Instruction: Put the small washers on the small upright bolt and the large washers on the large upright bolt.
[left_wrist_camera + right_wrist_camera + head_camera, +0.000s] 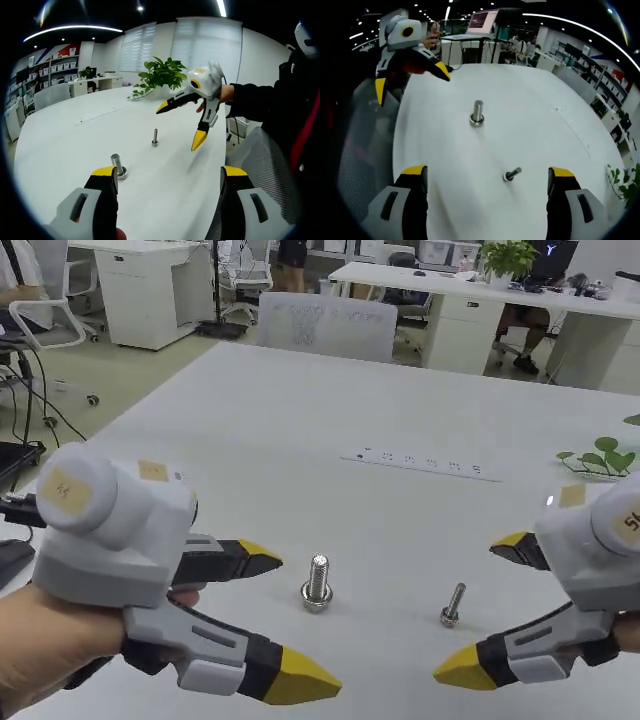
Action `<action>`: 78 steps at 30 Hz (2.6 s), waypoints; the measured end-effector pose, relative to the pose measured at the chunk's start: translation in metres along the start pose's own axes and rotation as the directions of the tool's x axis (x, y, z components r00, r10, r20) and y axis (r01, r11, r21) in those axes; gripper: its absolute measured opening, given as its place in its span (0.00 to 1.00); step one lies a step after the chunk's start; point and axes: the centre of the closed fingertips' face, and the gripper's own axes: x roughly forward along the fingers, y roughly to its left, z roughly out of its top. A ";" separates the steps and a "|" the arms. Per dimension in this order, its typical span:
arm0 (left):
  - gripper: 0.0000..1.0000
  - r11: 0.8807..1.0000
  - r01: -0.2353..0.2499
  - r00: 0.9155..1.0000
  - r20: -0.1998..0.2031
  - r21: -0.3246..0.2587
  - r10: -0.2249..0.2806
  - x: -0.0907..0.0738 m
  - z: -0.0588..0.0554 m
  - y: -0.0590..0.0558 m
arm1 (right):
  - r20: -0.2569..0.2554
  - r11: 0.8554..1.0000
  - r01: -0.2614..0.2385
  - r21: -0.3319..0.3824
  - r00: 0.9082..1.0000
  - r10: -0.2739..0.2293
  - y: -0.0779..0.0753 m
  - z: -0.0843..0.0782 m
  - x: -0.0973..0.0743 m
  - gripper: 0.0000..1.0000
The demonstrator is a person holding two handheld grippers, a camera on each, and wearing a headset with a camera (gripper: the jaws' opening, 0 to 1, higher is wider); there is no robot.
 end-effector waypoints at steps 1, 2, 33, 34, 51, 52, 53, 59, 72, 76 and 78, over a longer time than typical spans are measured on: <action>0.85 1.000 -0.001 1.000 0.001 -0.002 0.001 0.000 0.000 0.000 | 0.002 1.000 0.001 0.002 1.000 -0.001 0.001 0.000 -0.001 1.00; 0.85 1.000 -0.003 1.000 0.002 -0.004 0.003 -0.001 0.000 0.000 | 0.004 1.000 0.003 0.007 1.000 -0.003 0.002 -0.001 -0.002 1.00; 0.91 0.999 -0.009 0.999 0.045 -0.048 0.012 -0.021 -0.011 -0.007 | 0.251 0.993 0.054 0.102 0.965 -0.078 0.037 -0.008 -0.039 1.00; 0.91 0.999 -0.011 0.999 0.045 -0.049 0.013 -0.022 -0.011 -0.007 | 0.259 0.993 0.056 0.107 0.962 -0.082 0.037 -0.007 -0.040 1.00; 0.96 0.998 -0.011 0.997 0.080 -0.064 0.016 -0.032 -0.016 -0.002 | 0.365 0.984 0.054 0.173 0.924 -0.115 0.046 -0.011 -0.050 1.00; 0.97 0.998 -0.011 0.997 0.081 -0.063 0.016 -0.033 -0.016 -0.002 | 0.368 0.983 0.051 0.176 0.923 -0.114 0.046 -0.011 -0.050 1.00; 0.97 0.998 -0.013 0.996 0.085 -0.063 0.019 -0.033 -0.016 -0.001 | 0.372 0.982 0.054 0.180 0.921 -0.119 0.046 -0.010 -0.051 1.00; 0.99 0.998 -0.011 0.995 0.097 -0.056 0.016 -0.032 -0.016 -0.001 | 0.390 0.980 0.059 0.192 0.911 -0.132 0.043 -0.007 -0.055 1.00; 1.00 0.998 0.005 0.995 0.104 -0.067 0.002 -0.030 -0.023 -0.001 | 0.398 0.975 0.051 0.218 0.907 -0.136 0.043 -0.011 -0.052 1.00; 1.00 0.998 0.003 0.994 0.108 -0.067 0.005 -0.029 -0.021 0.000 | 0.400 0.976 0.052 0.213 0.906 -0.136 0.042 -0.008 -0.053 1.00; 1.00 0.998 0.003 0.994 0.108 -0.066 0.004 -0.029 -0.021 0.000 | 0.404 0.975 0.051 0.214 0.904 -0.136 0.042 -0.007 -0.054 1.00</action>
